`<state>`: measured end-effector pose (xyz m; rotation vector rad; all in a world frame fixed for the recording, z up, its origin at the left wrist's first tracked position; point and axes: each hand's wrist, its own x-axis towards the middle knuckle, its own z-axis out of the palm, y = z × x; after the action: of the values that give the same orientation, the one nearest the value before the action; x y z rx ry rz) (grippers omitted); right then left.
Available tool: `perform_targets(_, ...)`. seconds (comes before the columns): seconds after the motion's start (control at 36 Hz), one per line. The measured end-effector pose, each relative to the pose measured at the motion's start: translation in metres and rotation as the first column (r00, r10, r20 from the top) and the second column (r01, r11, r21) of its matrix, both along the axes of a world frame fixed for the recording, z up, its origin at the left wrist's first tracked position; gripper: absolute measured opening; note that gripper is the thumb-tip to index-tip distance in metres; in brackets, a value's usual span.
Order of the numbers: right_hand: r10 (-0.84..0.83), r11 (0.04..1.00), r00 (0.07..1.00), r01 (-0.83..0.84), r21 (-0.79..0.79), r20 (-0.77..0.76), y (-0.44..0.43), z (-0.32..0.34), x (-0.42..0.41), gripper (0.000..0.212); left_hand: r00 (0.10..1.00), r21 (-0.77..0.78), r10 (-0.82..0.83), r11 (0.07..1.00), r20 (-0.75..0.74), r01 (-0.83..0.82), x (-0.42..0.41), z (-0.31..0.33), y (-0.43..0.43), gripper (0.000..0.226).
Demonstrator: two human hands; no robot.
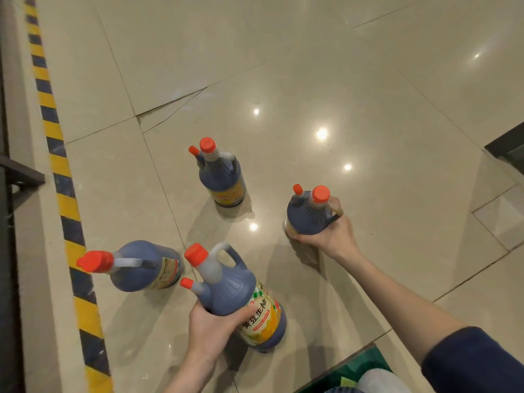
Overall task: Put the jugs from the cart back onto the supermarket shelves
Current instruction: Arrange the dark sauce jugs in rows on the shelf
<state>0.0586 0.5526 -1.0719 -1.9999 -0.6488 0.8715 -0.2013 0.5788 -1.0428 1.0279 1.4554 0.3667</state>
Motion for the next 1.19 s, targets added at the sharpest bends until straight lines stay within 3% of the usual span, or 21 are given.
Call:
perform_targets(0.11,-0.073,0.997,0.997,0.073,-0.019,-0.012,0.002,0.003,0.004,0.076,0.998,-0.028,0.054,0.998,0.04,-0.053,0.009,0.007,0.0,0.051)
perform_targets(0.25,-0.198,0.975,0.971,0.181,-0.131,-0.135,-0.011,0.016,0.005,0.095,0.995,-0.065,0.089,0.994,0.052,-0.086,0.019,0.027,0.0,0.046)
perform_targets(0.39,-0.396,0.918,0.85,0.36,-0.165,-0.347,-0.043,0.047,0.0,0.083,0.991,-0.06,0.114,0.992,0.066,-0.11,0.023,0.061,0.005,0.041)
perform_targets(0.5,-0.442,0.897,0.783,0.397,-0.195,-0.437,-0.065,0.083,0.0,0.079,0.987,-0.057,0.142,0.989,0.078,-0.138,0.022,0.104,0.003,0.042)
perform_targets(0.67,-0.405,0.913,0.766,0.361,-0.188,-0.498,-0.081,0.171,0.001,0.056,0.975,-0.078,0.208,0.976,0.082,-0.202,0.018,0.178,-0.002,0.039)
perform_targets(1.03,-0.198,0.979,0.8,0.195,-0.067,-0.567,-0.057,0.431,-0.015,0.043,0.945,-0.087,0.276,0.96,0.176,-0.265,0.004,0.421,-0.007,0.088)
perform_targets(1.19,-0.082,0.993,0.803,0.113,0.016,-0.59,-0.037,0.56,-0.032,0.045,0.912,0.0,0.337,0.938,0.232,-0.347,-0.018,0.546,-0.004,0.072)
